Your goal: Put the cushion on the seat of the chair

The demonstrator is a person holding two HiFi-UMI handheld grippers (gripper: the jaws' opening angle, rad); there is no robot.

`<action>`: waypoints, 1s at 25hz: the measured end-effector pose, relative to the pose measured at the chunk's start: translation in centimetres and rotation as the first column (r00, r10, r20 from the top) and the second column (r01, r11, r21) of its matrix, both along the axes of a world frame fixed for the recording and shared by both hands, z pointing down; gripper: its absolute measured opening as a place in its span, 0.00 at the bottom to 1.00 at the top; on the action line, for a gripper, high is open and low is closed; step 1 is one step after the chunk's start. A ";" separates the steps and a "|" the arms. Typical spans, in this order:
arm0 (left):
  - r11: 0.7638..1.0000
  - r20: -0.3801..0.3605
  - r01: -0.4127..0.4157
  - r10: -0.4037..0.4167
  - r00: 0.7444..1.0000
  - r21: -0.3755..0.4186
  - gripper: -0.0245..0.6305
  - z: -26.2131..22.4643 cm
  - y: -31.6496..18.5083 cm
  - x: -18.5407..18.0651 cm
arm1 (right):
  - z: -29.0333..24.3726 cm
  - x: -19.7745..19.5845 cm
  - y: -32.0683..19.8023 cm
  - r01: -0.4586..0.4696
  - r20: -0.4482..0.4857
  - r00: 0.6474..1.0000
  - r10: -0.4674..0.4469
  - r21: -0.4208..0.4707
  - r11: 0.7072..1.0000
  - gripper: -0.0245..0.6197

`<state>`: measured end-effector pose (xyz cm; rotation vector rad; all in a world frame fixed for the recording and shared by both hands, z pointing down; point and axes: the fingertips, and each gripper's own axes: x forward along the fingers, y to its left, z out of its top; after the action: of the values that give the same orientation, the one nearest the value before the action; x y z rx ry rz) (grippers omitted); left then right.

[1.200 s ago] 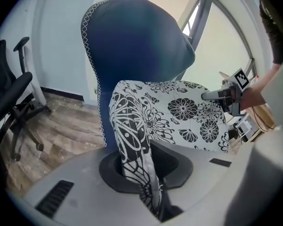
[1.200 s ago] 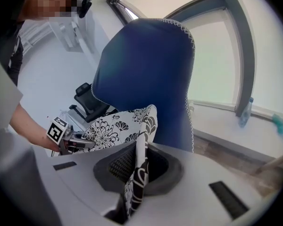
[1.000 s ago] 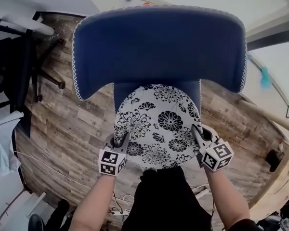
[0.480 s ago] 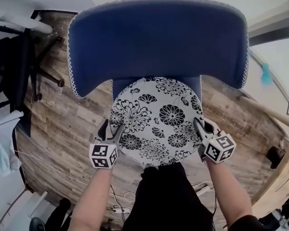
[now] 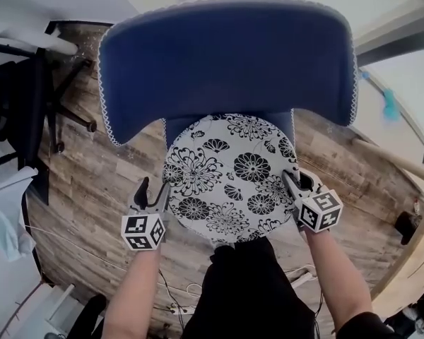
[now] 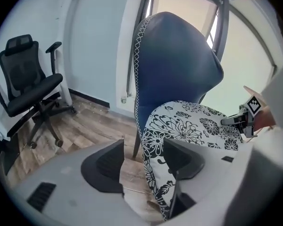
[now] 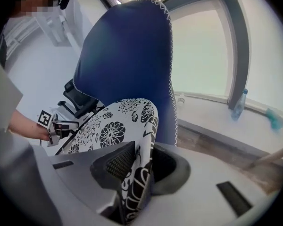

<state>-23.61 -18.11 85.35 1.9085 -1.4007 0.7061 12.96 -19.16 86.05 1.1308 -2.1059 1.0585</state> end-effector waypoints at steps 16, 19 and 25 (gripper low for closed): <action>0.995 -0.015 -0.037 0.039 0.999 0.092 0.43 -5.3 0.9 0.9 | -5.4 3.0 -0.5 -0.033 -0.231 0.970 0.079 0.195 0.980 0.43; 0.992 -0.017 -0.042 0.044 0.999 0.117 0.43 -7.2 1.5 1.1 | -7.8 2.4 0.1 -0.063 -0.160 0.982 0.099 0.221 0.973 0.43; 0.985 -0.059 -0.049 0.059 0.997 0.166 0.43 -11.0 3.1 2.1 | -12.8 1.7 1.7 -0.097 -0.105 0.986 0.132 0.294 0.951 0.28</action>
<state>-21.52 -15.00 74.34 2.0846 -1.4098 0.5650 14.64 -17.45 73.29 1.4339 -2.1642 0.7226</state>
